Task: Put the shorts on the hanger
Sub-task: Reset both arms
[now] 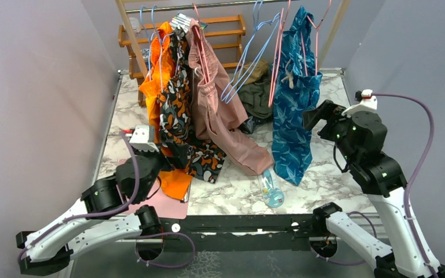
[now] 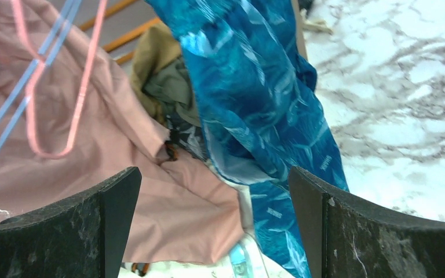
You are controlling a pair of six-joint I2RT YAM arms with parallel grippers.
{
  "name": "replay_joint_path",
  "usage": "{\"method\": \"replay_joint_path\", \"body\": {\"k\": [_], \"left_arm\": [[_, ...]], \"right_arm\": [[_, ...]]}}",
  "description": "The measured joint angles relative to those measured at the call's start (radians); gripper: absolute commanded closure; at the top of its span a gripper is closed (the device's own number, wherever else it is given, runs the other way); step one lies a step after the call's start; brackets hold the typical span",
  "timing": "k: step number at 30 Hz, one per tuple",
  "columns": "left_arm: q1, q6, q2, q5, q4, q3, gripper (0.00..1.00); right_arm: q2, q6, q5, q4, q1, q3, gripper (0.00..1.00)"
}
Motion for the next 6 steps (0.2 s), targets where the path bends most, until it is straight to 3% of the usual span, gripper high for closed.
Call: {"method": "replay_joint_path", "body": {"k": [6], "left_arm": [[0.000, -0.262, 0.100, -0.102, -0.101, -0.006, 0.01]], "right_arm": [[-0.015, 0.023, 0.061, 0.010, 0.011, -0.077, 0.00]]}}
